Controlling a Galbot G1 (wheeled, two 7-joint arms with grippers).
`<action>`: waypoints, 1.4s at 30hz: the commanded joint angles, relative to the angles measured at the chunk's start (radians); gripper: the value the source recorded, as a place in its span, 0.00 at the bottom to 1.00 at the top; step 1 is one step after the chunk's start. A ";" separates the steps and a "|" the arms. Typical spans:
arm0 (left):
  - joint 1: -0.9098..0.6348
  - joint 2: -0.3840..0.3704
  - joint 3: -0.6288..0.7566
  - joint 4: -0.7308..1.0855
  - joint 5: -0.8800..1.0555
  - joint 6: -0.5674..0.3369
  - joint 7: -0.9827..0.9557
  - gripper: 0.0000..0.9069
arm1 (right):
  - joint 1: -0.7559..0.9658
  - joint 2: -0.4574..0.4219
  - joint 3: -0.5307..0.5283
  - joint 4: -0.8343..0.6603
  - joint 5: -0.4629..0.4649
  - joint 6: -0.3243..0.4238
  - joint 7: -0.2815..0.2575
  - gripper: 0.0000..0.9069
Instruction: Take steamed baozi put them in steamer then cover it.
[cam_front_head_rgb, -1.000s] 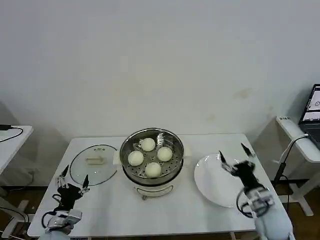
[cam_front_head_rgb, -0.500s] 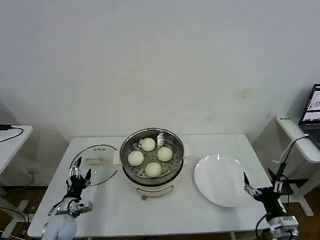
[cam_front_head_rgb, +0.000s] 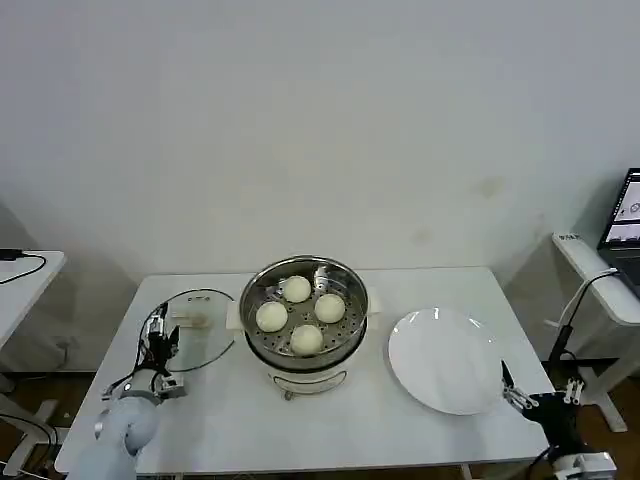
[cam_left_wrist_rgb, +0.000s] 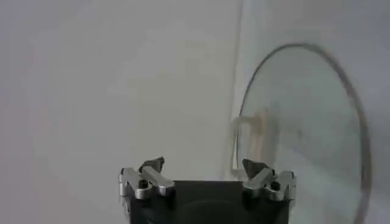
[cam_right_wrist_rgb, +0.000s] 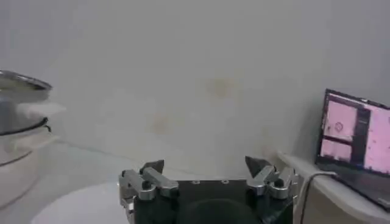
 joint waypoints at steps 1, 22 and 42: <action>-0.104 -0.001 0.021 0.123 0.041 -0.006 -0.008 1.00 | -0.023 0.011 0.018 0.011 0.010 0.000 -0.001 1.00; -0.175 -0.031 0.075 0.181 0.051 0.004 -0.005 1.00 | -0.041 0.034 0.019 -0.001 0.008 0.016 -0.006 1.00; -0.260 -0.068 0.081 0.333 0.095 -0.022 -0.042 0.00 | -0.031 0.046 0.016 -0.015 0.009 0.019 -0.008 1.00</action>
